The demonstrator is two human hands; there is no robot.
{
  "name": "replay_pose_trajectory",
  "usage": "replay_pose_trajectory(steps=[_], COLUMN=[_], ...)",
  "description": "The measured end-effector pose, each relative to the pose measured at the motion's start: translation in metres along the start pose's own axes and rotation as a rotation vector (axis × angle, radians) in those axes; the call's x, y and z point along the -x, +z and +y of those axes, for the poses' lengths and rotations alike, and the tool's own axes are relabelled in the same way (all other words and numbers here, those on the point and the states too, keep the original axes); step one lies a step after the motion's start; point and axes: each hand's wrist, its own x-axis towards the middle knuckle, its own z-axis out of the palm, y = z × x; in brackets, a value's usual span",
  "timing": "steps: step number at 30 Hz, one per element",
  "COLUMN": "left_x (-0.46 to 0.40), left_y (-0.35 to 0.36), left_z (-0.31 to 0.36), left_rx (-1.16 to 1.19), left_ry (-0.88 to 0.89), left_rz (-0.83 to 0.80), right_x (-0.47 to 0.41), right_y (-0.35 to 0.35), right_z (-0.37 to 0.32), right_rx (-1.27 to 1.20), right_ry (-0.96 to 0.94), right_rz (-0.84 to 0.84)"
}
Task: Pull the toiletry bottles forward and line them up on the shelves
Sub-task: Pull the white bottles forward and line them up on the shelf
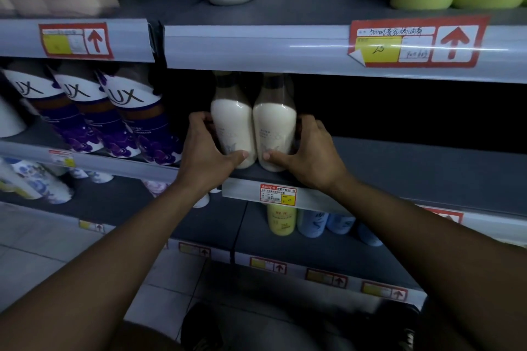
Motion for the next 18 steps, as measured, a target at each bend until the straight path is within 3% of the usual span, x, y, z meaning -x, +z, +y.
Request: replay_pose_trajectory(steps=[4,9,18], left_x=[0.003,0.012,0.044], left_y=[-0.007,-0.019,-0.037], left_z=[-0.003,0.001,0.032], left_rx=[-0.028,-0.042,0.149], left_ry=[0.015,0.003,-0.131], left_rz=[-0.04,0.021,0.088], right_x=[0.003,0.02,0.061], right_y=[-0.006,-0.016,-0.059], right_z=[0.002,0.008,0.006], right_rx=[0.028,0.023,0.069], right_ry=[-0.022,-0.048,-0.037], right_rz=[-0.038,-0.071,-0.049])
